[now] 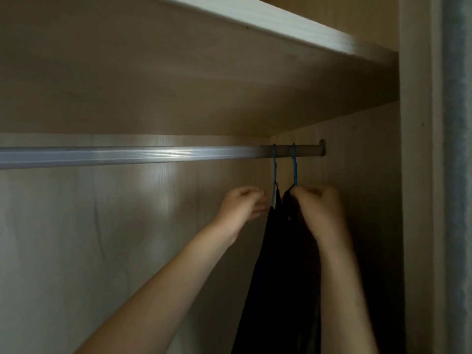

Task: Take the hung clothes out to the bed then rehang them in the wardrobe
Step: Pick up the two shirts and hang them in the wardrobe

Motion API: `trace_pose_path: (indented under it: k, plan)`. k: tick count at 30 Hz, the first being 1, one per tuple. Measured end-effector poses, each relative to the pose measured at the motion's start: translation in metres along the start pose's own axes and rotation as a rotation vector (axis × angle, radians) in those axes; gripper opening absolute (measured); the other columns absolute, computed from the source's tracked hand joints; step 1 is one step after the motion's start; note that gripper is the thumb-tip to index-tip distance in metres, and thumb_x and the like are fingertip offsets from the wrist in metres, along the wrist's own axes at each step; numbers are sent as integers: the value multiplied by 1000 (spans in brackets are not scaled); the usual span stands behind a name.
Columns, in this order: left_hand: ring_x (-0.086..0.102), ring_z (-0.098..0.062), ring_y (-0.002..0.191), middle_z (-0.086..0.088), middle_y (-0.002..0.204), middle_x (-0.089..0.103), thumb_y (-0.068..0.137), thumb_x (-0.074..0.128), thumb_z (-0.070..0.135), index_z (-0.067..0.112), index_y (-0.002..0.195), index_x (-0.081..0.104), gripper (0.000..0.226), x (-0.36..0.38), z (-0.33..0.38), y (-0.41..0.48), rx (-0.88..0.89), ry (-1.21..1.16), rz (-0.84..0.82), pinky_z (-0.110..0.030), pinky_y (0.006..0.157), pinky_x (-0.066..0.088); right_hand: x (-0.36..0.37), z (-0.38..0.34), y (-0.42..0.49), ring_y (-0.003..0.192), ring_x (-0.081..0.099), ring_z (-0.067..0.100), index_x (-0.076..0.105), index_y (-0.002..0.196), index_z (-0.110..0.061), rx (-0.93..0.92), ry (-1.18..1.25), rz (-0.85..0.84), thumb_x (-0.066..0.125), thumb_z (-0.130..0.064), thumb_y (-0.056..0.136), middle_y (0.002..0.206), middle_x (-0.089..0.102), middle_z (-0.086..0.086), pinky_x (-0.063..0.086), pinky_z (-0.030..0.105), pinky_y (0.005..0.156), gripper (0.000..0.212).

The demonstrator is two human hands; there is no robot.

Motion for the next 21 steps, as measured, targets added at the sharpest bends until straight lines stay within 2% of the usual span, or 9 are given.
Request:
trace_pose_path:
  k: [2,4,7,9,11,14,16,18,21]
  plan:
    - [62,-12,74,0,85,65,97,47,12,21,84,60,20,-18,9,-24,76,36,34,-21,67,49,-11,-30,-45,87,64,7,65,105,-21,-242,61,97,57,-22,90,87,64,-10,54,30,89,17]
    - [61,-10,71,1,83,64,96,45,7,23,83,58,24,-40,20,-56,177,83,79,-17,62,48,-7,-44,-91,87,65,-3,68,96,-22,-430,122,46,54,-19,92,86,68,-11,53,16,80,15]
    - [63,-8,75,2,85,65,96,47,7,23,90,60,21,-82,13,-126,248,157,139,-17,68,50,26,-17,-155,92,70,10,70,94,-13,-404,271,-284,51,-20,90,91,72,1,56,26,79,21]
    - [66,-9,78,0,88,68,94,48,14,19,95,62,15,-118,-17,-181,190,159,183,-20,71,52,52,25,-192,91,70,19,70,92,-10,-279,300,-481,49,-26,88,92,71,6,58,34,76,27]
    - [69,-17,84,-7,92,71,90,47,22,14,99,65,21,-154,-59,-240,69,160,231,-26,74,54,76,79,-226,86,70,24,71,89,-12,-107,264,-610,49,-32,86,91,71,11,59,37,72,30]
    - [69,-30,89,-16,96,71,90,47,24,9,100,67,28,-206,-151,-350,-212,130,426,-37,80,54,101,190,-289,74,70,24,71,88,-10,227,155,-761,48,-22,93,84,74,10,58,31,66,26]
    - [68,-32,87,-16,93,73,92,49,23,9,98,69,25,-229,-218,-435,-414,118,581,-42,80,52,106,270,-339,71,68,29,70,84,-11,452,37,-840,43,-12,99,78,74,9,57,28,62,31]
    - [68,-30,86,-13,91,73,92,50,27,10,98,69,25,-229,-277,-524,-629,106,675,-37,78,51,101,339,-394,72,65,33,69,84,-8,663,-83,-923,39,-9,100,82,72,16,55,29,60,34]
    - [66,-26,85,-7,88,72,89,52,34,14,96,67,26,-212,-332,-649,-903,90,799,-30,75,49,82,408,-465,71,64,33,67,91,2,935,-251,-1018,41,-15,100,84,68,21,53,34,65,33]
Point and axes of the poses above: each hand's wrist, its own y-axis towards the middle knuckle, its own x-axis out of the palm, z = x × y, the point moved 10 cm from there along y, towards the middle knuckle
